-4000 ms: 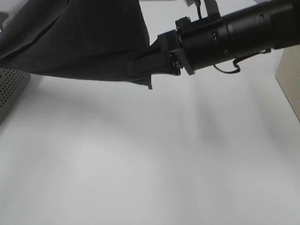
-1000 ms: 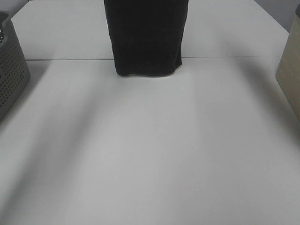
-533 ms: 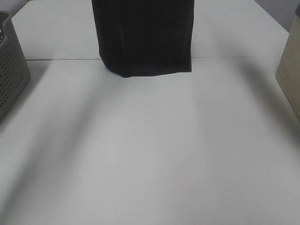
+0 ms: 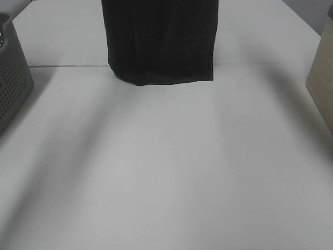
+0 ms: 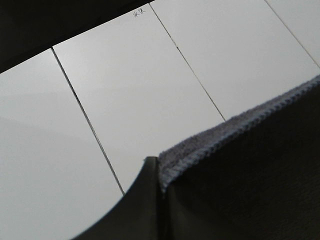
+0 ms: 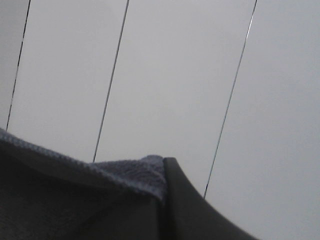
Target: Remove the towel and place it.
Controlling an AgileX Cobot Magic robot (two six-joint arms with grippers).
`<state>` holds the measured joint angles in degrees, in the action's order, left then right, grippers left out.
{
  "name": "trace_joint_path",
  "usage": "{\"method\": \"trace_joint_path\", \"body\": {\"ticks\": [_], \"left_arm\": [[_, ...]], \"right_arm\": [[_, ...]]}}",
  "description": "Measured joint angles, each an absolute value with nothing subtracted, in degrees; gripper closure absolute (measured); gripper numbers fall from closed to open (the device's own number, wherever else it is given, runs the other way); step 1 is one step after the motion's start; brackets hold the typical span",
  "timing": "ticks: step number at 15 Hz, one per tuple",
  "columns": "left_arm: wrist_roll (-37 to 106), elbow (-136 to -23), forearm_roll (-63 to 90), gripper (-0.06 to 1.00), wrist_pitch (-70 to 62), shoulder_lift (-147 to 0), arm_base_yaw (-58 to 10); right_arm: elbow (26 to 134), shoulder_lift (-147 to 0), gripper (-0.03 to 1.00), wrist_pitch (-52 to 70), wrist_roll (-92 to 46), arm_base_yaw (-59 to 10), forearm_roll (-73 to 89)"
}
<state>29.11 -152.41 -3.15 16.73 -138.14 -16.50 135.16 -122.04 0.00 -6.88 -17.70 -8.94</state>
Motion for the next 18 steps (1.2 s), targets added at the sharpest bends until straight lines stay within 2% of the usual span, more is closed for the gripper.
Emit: {"method": "trace_joint_path", "body": {"ticks": [9,13,18], "left_arm": [[28.99,-152.41,-5.56,0.94,15.41,-136.82,-16.50],[28.99,-152.41,-5.96,0.94,4.58,-135.79,-16.56],[28.93,-152.41,-4.18,0.94,-16.84,-132.18,-17.53]], "right_arm": [[135.16,-122.04,0.96,-1.09,-6.53,-17.70,-8.88],[135.16,-121.93,0.96,8.02,-5.04,-16.67,-5.61],[135.16,-117.97,0.96,26.24,-5.04,-16.56,-1.66]]}}
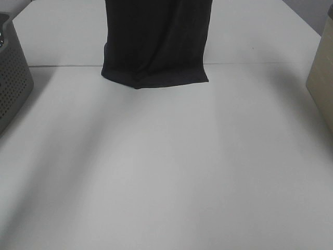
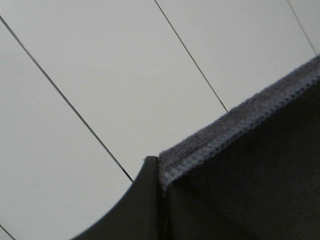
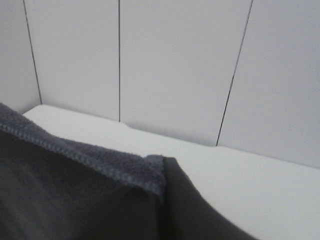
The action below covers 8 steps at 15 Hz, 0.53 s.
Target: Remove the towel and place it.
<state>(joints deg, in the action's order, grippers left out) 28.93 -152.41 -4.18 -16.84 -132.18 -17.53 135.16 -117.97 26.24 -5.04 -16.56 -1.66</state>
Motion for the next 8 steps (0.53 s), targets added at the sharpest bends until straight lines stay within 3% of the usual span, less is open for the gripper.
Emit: {"method": "trace_joint_path", "body": {"ticks": [8], "left_arm": [[18.91,-152.41,4.76,0.94,-62.40,-119.69,-17.82]], "right_arm": [[135.22,-106.46,0.96,61.76,-5.04,-16.56,9.28]]}}
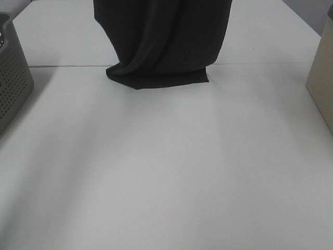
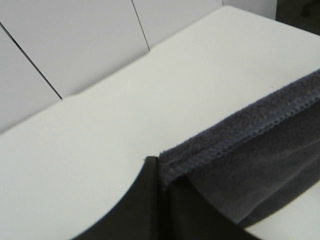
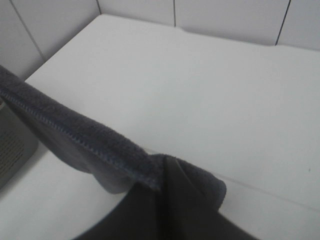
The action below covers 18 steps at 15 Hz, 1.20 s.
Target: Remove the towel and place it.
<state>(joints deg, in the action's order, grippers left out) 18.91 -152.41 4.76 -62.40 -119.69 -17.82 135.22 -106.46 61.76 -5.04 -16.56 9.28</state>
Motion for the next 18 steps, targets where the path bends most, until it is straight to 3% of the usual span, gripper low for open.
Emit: {"method": "trace_joint_path", "body": {"ticks": [5,9,18], "left_arm": [[11.12,-149.14,4.81,0.94,-69.27,-117.69,-17.82],[8.65,-133.90,3.90,0.94,-69.21,-108.80,-18.11],[8.65,-98.15,9.45,0.94,-67.72,-82.10,-18.79]], "right_arm": [[135.22,-105.83,0.96,69.61,-5.04,-16.56,12.66],[129.77,-101.41,0.96,69.73,-5.04,-16.62,16.56],[102.96,-83.14,0.96,69.79,-3.04,-17.19,22.00]]}}
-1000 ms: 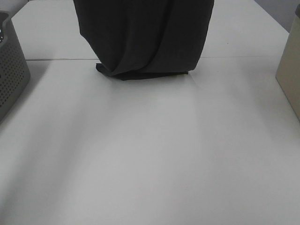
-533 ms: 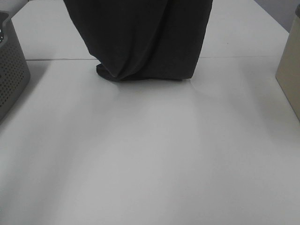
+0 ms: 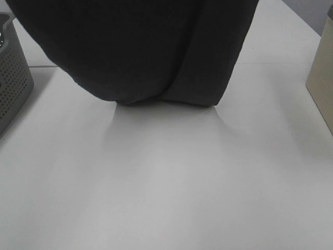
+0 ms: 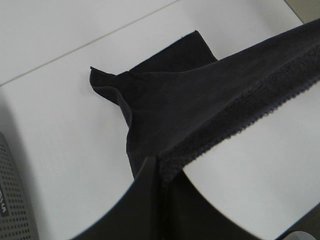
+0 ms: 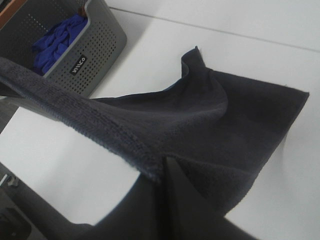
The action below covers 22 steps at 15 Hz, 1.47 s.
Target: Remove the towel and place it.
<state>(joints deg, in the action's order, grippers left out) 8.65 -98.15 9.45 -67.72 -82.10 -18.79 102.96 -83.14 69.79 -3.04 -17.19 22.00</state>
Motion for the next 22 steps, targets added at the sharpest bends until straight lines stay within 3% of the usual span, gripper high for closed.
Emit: {"method": "trace_joint_path", "body": {"ticks": [4,7,11,22], "left_arm": [[9.91,-83.19,16.39,0.94,-67.32,-70.36,-18.96],[9.91,-78.09,17.93,0.94,-67.21,-67.84,-18.96],[9.28,-63.14,23.26,0.94,-66.52,-62.68,-18.96],[6.82,-46.47,30.37,0.94,-66.00,-60.22,-18.79]], "right_arm": [[88.46,-72.94,0.96,69.79,-1.95,-17.25,25.15],[83.77,-69.56,0.96,69.79,-1.55,-17.25,27.10],[71.45,-63.54,0.96,69.79,1.20,-17.25,28.53],[53.57,-58.84,0.96,69.44,3.67,-17.25,31.97]]}}
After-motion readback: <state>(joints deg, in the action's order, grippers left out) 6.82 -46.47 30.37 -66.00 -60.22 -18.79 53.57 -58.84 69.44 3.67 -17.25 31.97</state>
